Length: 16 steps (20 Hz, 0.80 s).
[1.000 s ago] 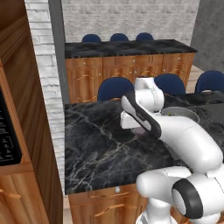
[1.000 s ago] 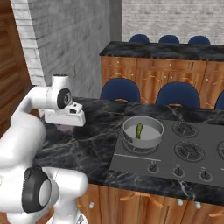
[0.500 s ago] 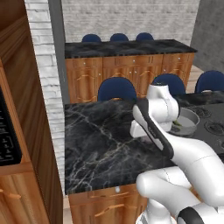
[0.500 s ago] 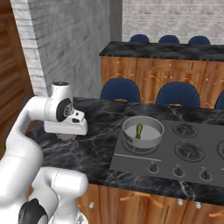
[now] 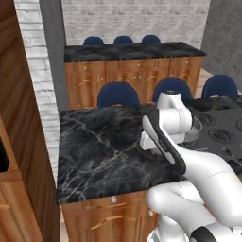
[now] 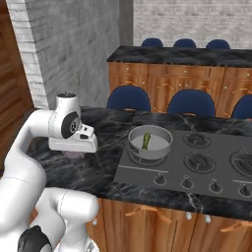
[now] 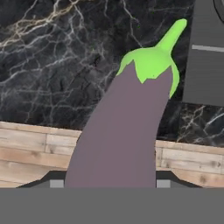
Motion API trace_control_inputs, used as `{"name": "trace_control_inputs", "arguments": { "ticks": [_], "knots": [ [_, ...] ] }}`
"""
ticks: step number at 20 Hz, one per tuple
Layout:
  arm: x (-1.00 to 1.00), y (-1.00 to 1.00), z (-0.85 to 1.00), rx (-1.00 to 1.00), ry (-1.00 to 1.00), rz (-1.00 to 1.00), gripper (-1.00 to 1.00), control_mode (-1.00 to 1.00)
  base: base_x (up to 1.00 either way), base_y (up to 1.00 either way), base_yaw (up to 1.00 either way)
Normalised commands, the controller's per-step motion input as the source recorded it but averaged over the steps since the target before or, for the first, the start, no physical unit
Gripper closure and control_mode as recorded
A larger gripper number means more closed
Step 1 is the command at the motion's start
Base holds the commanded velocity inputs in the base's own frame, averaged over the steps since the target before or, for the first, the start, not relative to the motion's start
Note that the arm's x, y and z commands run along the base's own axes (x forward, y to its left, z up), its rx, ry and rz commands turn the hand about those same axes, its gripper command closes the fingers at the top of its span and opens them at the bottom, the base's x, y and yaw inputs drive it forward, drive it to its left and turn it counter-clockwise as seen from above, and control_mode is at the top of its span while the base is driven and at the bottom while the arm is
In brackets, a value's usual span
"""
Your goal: Put the squash and eggplant in the pot. Retrieve the spatula and lightly stir the vegetables in the pot.
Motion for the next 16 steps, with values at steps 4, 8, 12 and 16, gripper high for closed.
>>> {"name": "trace_control_inputs", "arguments": {
  "ticks": [4,8,12,16],
  "knots": [
    [0.00,0.00,0.00,0.00,0.00,0.00,1.00,1.00,0.01,-0.68,-0.01],
    [0.00,0.00,0.00,0.00,0.00,0.00,1.00,1.00,0.02,-1.00,0.00],
    [0.00,0.00,0.00,0.00,0.00,0.00,1.00,1.00,0.14,-0.62,-0.03],
    [0.00,0.00,0.00,0.00,0.00,0.00,1.00,1.00,0.77,-0.21,0.00]
  ]
}}
